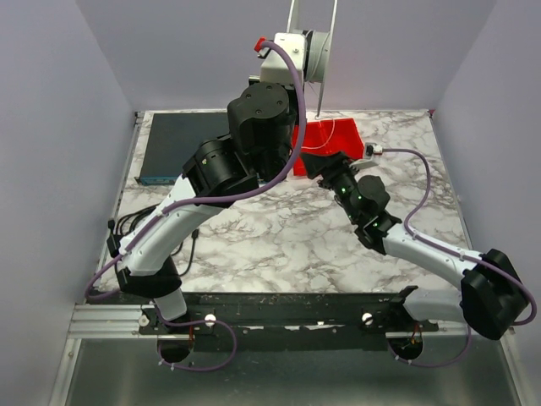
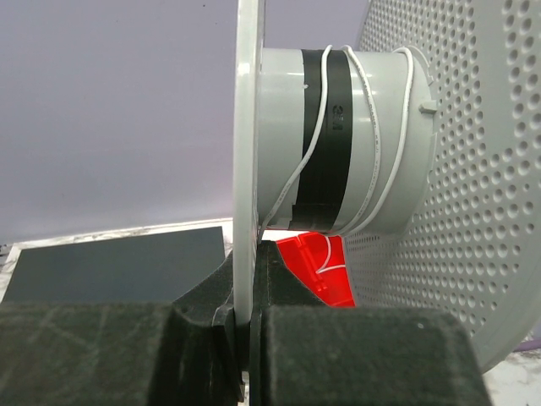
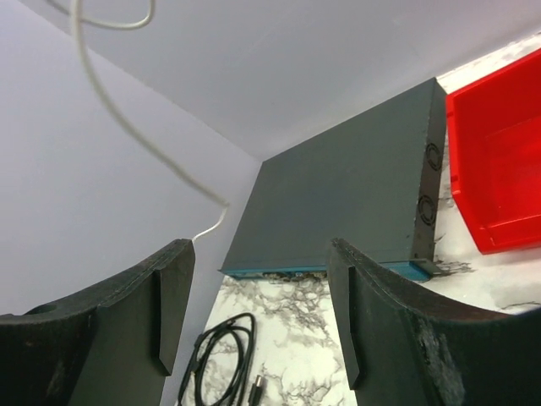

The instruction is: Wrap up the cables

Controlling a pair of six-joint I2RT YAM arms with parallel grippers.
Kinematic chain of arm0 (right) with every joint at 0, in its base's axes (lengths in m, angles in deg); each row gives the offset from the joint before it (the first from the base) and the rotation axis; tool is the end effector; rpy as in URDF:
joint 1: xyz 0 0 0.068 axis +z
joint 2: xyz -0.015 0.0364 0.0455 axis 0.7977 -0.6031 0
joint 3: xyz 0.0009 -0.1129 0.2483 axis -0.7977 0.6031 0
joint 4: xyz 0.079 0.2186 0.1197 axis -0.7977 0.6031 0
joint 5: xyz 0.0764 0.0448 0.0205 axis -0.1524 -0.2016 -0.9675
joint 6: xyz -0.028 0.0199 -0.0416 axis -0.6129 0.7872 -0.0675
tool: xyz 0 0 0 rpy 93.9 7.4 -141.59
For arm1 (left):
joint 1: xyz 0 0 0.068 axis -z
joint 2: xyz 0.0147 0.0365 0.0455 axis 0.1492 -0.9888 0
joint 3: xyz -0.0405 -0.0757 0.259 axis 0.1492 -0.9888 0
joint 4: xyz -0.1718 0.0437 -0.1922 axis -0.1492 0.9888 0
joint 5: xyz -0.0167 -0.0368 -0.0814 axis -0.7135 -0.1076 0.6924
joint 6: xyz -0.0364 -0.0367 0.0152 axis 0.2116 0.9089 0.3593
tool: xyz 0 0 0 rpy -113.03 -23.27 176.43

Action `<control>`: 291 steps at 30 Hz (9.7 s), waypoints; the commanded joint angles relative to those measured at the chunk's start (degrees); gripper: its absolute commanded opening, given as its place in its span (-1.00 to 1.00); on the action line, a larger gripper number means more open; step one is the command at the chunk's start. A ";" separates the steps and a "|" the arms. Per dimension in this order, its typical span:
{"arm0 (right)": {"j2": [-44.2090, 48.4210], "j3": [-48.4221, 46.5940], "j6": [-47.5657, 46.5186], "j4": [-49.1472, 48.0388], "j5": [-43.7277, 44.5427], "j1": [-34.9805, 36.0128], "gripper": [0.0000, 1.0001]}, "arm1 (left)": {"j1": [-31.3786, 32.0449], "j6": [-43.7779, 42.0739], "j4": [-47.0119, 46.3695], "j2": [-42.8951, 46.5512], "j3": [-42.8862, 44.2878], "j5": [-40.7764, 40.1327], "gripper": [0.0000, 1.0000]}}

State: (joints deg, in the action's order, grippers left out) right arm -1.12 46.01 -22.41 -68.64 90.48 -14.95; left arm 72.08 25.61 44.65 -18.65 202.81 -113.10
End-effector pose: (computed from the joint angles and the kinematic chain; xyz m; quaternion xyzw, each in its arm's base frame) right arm 0.2280 0.1655 0.2952 0.1499 0.6481 0.4274 0.6123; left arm 0.1585 -0.2540 0.5884 0.0184 0.6854 -0.1120 0.7193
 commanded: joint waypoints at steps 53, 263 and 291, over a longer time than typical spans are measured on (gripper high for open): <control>5.36 -33.08 -19.34 57.20 -6.67 11.35 -0.99 | -16.28 7.03 -3.13 -6.03 -10.17 10.26 -1.00; -5.56 -8.32 -3.14 -3.03 -28.73 -7.97 -0.99 | -12.54 22.35 12.14 14.17 -9.06 25.86 -1.00; 4.59 -22.84 -17.06 42.96 -14.13 9.71 -0.99 | -17.05 10.52 -7.74 7.19 -22.76 11.97 -1.00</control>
State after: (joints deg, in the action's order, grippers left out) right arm 1.53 29.11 -35.72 -37.77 71.60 -7.13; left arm 55.78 40.34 49.37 -12.14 184.27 -96.14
